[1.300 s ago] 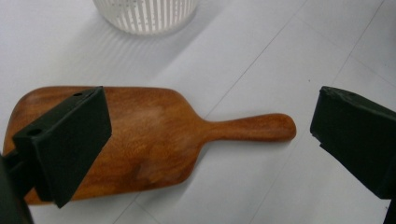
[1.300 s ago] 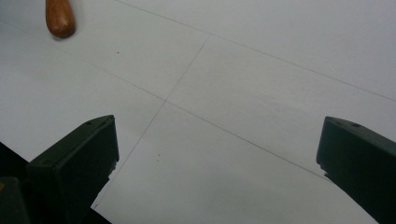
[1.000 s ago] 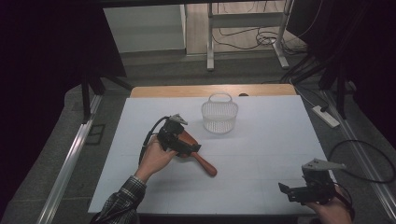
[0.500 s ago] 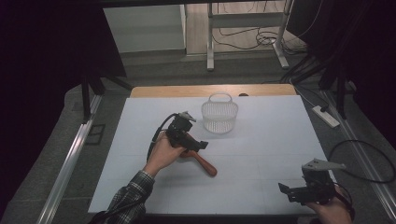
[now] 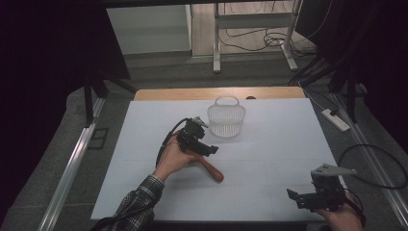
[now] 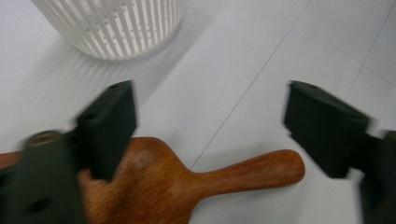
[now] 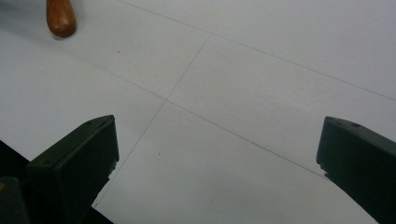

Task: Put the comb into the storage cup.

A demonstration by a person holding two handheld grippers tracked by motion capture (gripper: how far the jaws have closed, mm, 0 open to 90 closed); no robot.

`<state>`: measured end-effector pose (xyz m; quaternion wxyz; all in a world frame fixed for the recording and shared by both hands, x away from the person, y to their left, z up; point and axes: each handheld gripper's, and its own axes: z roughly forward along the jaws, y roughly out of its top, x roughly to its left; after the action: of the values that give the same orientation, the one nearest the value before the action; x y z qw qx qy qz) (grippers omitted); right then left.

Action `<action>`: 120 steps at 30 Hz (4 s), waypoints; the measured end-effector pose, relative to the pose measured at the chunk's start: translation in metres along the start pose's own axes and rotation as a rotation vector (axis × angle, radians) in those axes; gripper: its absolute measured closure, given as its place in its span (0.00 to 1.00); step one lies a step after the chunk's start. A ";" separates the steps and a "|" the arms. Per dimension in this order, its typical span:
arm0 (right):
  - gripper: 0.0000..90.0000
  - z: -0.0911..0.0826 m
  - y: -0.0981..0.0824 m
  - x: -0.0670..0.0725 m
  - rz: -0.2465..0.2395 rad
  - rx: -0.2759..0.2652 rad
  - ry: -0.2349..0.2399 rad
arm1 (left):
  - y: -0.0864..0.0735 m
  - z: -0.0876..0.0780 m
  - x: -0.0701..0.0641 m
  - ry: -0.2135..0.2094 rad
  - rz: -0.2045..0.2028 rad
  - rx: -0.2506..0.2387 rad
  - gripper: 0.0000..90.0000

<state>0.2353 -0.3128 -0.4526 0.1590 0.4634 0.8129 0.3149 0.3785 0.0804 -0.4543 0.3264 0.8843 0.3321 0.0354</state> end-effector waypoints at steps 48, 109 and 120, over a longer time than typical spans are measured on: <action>0.00 0.000 0.000 0.001 -0.016 0.004 0.006 | -0.035 0.042 -0.006 0.008 -0.039 0.104 0.99; 0.01 0.002 0.001 0.003 -0.039 0.020 0.012 | -0.085 -0.001 0.003 0.006 -0.144 0.195 0.99; 0.01 0.002 0.001 0.003 -0.038 0.019 0.012 | -0.098 -0.014 0.014 0.025 -0.190 0.192 0.99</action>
<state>0.2351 -0.3092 -0.4534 0.1559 0.4473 0.8255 0.3068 0.3303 0.1524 -0.5046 0.2377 0.8756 0.4202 -0.0164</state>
